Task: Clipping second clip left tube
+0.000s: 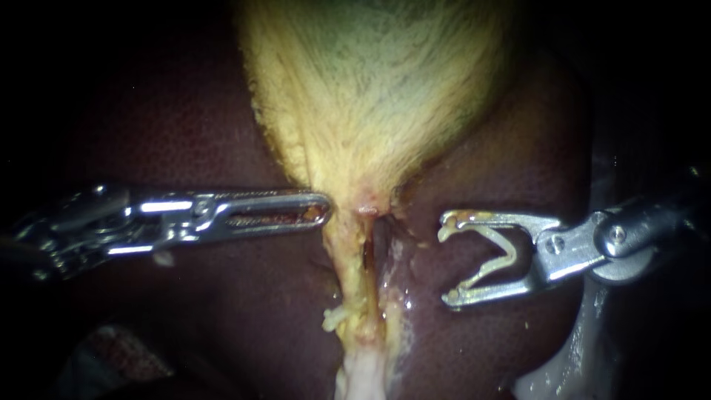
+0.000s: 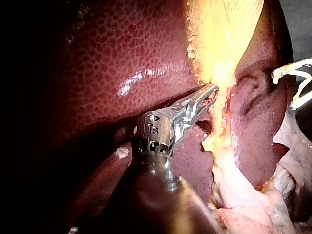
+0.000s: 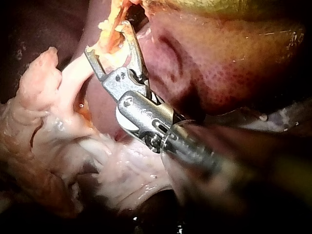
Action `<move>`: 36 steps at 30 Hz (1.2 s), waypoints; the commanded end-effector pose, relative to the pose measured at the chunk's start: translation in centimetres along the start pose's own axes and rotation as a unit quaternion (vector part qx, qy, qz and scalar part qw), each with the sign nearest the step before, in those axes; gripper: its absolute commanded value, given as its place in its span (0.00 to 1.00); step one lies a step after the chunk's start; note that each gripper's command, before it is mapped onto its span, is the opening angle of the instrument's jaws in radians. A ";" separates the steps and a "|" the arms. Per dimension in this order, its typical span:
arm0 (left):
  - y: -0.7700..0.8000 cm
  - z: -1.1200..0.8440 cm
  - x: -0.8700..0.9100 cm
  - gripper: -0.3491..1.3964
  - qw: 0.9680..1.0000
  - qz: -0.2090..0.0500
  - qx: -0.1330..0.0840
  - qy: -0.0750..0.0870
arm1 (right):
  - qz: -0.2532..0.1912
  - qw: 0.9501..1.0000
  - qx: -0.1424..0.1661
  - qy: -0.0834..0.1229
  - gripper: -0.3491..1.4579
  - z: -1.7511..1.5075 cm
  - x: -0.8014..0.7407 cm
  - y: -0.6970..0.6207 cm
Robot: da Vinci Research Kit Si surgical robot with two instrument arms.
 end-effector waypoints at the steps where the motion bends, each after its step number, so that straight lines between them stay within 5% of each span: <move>1: 0.00 -0.02 0.00 0.00 1.000 0.000 0.000 0.000 | -0.001 1.000 0.000 0.000 0.52 0.03 -0.01 -0.01; 13: 0.11 -0.48 -0.05 0.00 1.000 0.000 -0.005 -0.002 | 0.023 1.000 0.019 0.003 0.52 0.95 -0.40 -0.21; 21: 0.09 -0.59 -0.07 0.00 1.000 -0.001 -0.008 -0.004 | 0.042 0.999 0.031 0.003 0.52 1.61 -0.59 -0.16; 27: 0.02 -0.63 -0.05 0.00 1.000 -0.002 -0.009 -0.004 | 0.047 0.998 0.031 -0.004 0.52 1.74 -0.76 -0.08; 36: -0.02 -0.69 -0.10 0.00 1.000 -0.003 -0.008 -0.003 | 0.047 0.997 0.020 -0.054 0.51 1.59 -1.07 0.13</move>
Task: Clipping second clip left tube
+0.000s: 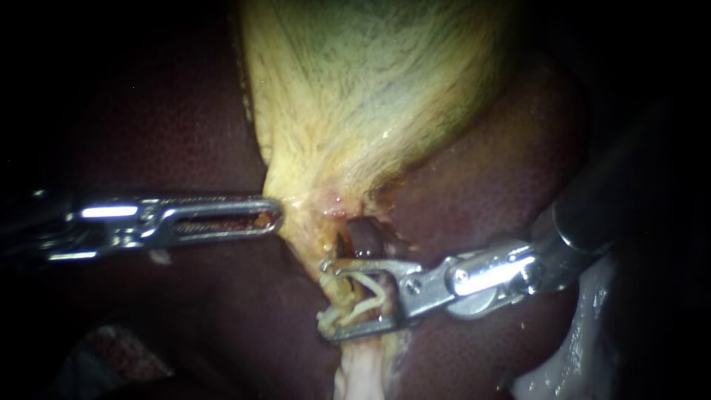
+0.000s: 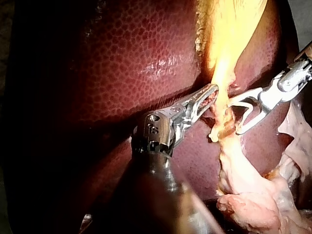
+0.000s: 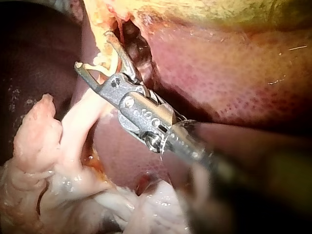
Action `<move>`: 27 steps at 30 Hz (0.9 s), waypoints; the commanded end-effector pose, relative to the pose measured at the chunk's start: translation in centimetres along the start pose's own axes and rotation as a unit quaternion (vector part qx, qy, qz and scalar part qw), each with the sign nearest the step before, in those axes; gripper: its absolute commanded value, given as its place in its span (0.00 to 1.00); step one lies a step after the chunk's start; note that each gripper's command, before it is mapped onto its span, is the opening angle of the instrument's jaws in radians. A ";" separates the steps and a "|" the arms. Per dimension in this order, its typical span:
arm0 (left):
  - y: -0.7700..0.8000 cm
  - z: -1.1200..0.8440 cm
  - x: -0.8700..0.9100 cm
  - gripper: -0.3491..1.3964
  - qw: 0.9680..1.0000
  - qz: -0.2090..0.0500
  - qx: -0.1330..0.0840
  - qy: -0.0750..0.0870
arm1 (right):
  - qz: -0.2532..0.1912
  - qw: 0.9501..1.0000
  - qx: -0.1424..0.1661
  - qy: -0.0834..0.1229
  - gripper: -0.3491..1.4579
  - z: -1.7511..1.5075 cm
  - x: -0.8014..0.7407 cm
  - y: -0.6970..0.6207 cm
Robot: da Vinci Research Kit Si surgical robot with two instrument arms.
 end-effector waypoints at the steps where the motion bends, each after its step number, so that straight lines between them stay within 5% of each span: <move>1: 0.00 -0.01 -0.01 0.00 1.000 -0.001 0.002 0.001 | 0.000 1.000 -0.002 -0.003 0.51 -0.02 -0.03 0.02; 10: -0.06 -0.02 -0.03 0.00 1.000 -0.002 0.002 -0.002 | 0.001 1.000 -0.015 -0.015 0.51 0.05 -0.11 0.14; 18: -0.11 0.02 -0.05 0.00 1.000 -0.003 0.002 -0.004 | 0.001 1.000 -0.020 -0.017 0.51 0.40 -0.06 0.07; 27: -0.13 0.06 -0.06 0.00 1.000 -0.004 0.001 -0.005 | 0.017 1.000 0.012 -0.017 0.47 0.58 -0.07 -0.03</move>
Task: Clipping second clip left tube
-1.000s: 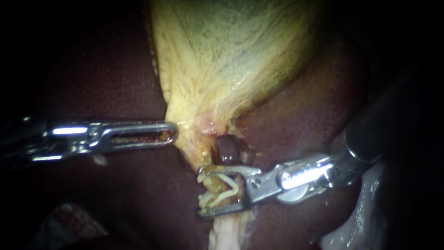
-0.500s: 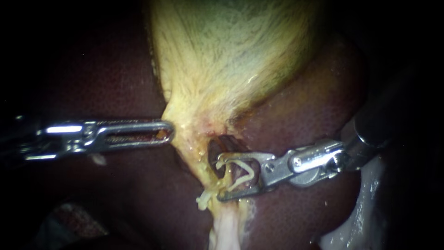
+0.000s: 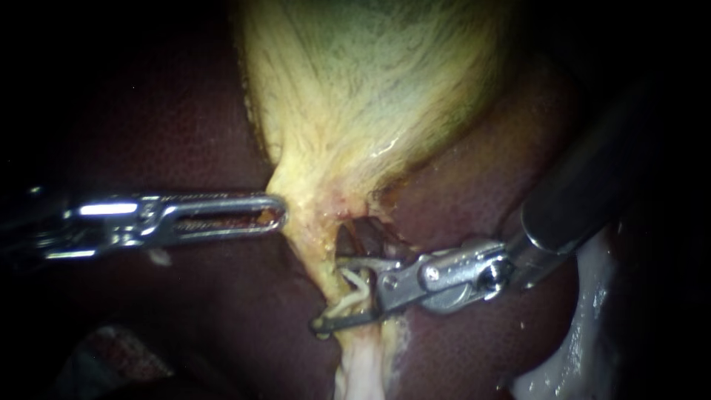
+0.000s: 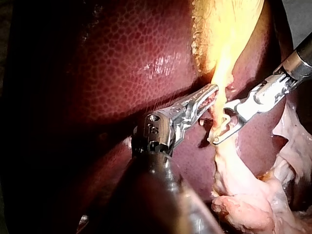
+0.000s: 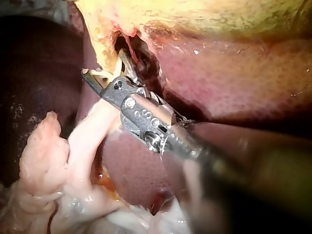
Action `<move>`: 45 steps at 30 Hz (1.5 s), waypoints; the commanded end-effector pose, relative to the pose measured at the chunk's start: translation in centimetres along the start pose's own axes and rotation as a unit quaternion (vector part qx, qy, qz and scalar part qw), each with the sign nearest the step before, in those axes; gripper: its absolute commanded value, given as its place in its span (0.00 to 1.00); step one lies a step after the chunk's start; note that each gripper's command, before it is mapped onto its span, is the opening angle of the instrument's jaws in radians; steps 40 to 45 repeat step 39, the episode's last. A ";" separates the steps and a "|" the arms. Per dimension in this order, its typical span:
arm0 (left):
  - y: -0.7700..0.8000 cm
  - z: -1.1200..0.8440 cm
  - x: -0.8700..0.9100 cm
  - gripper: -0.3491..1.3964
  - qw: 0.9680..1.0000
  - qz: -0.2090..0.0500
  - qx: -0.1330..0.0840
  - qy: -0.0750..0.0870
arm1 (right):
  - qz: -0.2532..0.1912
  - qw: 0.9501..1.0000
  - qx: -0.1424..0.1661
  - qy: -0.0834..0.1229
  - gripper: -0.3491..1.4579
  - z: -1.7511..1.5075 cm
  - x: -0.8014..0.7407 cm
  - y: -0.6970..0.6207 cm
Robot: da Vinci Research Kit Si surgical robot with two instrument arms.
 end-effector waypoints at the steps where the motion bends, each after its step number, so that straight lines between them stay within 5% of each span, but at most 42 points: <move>1: 0.00 0.00 0.00 0.00 1.000 0.000 -0.001 0.000 | 0.002 1.000 0.001 0.000 0.47 0.01 -0.01 -0.01; 14: -0.01 0.03 0.00 0.00 1.000 0.000 -0.002 -0.001 | 0.010 1.000 0.003 -0.009 0.38 0.07 -0.01 -0.02; 19: -0.01 0.03 0.00 0.00 1.000 0.000 -0.002 -0.001 | 0.011 1.000 0.005 -0.013 0.17 0.02 0.01 -0.01; 22: -0.01 0.03 0.00 0.00 1.000 0.000 -0.002 -0.001 | 0.012 0.999 0.006 -0.035 0.00 -0.02 0.03 0.00; 26: -0.01 0.03 0.00 0.00 1.000 0.000 -0.002 -0.001 | 0.013 0.998 0.007 -0.054 0.00 -0.02 0.01 0.01; 45: -0.01 0.06 -0.01 0.00 1.000 0.000 -0.001 0.000 | 0.011 0.998 0.007 -0.055 0.00 -0.01 -0.02 -0.01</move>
